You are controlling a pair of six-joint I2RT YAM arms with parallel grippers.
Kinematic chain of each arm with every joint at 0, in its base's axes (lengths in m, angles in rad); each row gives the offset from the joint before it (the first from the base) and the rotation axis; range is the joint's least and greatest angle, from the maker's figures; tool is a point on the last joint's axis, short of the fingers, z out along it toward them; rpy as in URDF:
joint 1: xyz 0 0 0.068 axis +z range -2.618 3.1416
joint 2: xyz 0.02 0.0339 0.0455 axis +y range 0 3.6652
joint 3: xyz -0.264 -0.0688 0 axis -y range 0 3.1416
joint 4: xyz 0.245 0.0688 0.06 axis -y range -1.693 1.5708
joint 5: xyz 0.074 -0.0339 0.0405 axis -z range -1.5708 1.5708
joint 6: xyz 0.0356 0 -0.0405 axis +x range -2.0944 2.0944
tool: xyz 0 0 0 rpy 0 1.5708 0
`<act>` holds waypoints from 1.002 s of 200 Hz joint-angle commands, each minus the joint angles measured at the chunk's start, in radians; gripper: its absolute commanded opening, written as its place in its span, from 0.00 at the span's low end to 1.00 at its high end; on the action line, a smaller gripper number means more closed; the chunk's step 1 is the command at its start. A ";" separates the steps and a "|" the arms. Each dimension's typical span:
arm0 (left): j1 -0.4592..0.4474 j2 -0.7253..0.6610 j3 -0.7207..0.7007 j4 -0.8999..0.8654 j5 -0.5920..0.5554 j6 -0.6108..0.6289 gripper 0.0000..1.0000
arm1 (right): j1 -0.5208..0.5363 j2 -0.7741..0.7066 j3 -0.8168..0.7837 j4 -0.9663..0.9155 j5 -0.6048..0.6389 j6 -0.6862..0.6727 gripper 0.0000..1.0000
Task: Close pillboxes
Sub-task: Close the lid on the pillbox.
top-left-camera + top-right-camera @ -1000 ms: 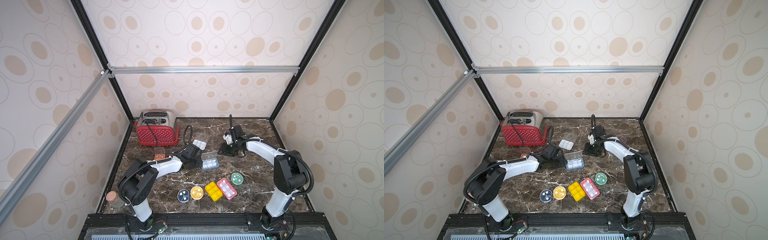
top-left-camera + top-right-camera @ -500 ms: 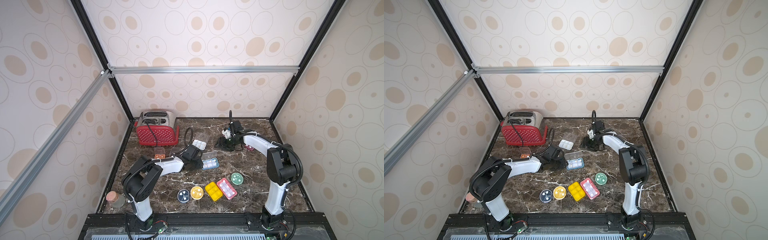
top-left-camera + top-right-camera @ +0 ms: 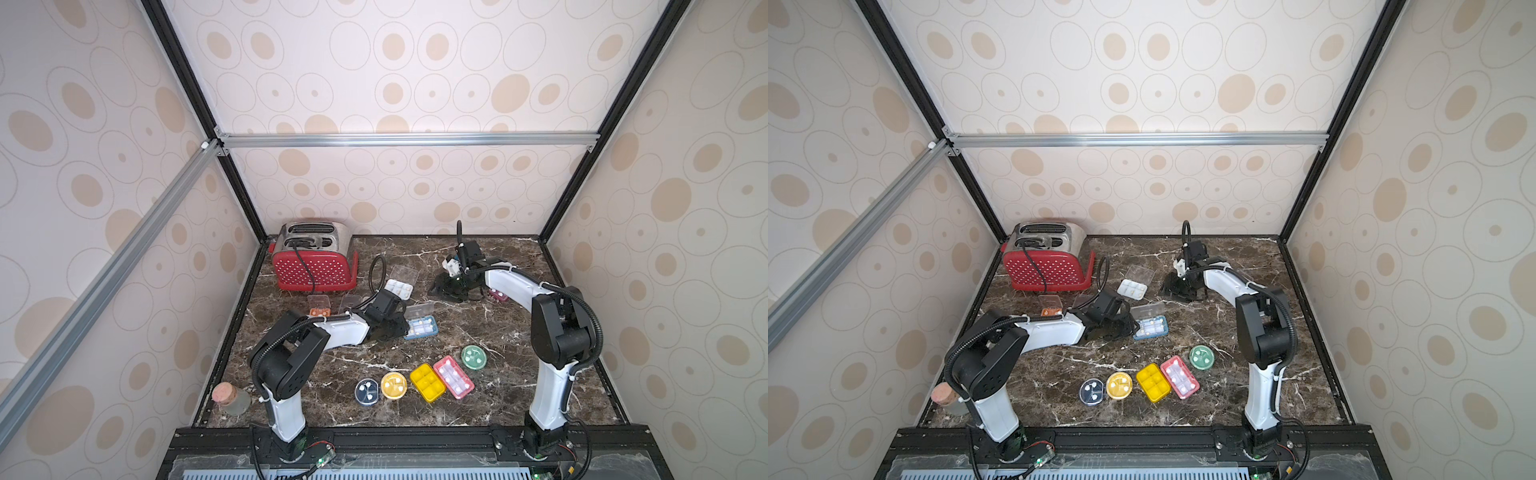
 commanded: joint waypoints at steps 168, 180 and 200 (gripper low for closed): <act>-0.005 -0.019 -0.025 0.006 -0.025 -0.059 0.31 | 0.042 -0.117 -0.161 0.066 0.005 -0.007 0.25; -0.004 -0.025 -0.029 0.008 -0.025 -0.059 0.31 | 0.042 -0.128 -0.174 0.067 0.003 -0.007 0.25; -0.004 -0.050 -0.043 0.003 -0.027 -0.055 0.31 | 0.044 -0.144 -0.198 0.080 -0.005 0.005 0.25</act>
